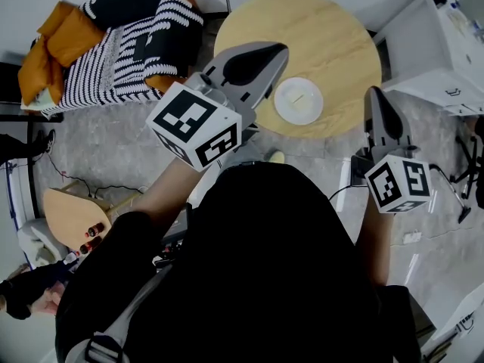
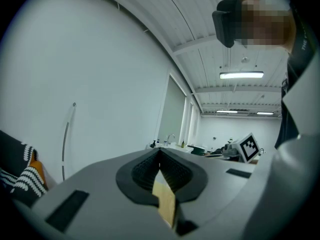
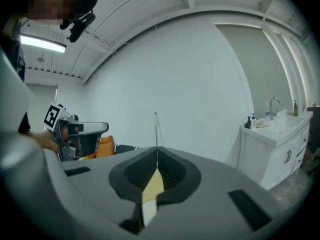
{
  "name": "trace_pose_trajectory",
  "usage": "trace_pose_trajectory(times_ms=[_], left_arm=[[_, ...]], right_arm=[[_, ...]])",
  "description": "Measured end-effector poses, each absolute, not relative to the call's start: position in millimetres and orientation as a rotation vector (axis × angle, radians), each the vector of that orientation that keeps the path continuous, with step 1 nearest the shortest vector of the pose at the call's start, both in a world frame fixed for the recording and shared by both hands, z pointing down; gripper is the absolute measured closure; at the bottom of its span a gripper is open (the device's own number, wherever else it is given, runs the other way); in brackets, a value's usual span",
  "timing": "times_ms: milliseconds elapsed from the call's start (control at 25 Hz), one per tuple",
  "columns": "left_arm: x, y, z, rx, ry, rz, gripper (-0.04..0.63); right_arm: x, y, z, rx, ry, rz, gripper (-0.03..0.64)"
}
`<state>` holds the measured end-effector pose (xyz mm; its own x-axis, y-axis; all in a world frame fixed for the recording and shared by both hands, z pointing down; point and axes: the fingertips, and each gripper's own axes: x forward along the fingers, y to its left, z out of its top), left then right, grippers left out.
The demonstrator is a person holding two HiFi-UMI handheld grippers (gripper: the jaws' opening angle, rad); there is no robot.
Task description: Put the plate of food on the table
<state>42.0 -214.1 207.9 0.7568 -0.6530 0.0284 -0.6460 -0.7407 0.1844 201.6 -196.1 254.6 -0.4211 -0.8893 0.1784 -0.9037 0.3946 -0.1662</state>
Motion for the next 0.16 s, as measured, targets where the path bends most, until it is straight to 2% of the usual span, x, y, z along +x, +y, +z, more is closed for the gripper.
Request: trace_pose_trajectory(times_ms=[160], left_arm=[[46.1,-216.6,207.9,2.775,-1.03,-0.059,0.589]], right_arm=[[204.3,-199.2,254.8,1.652,-2.574,0.364,0.607]])
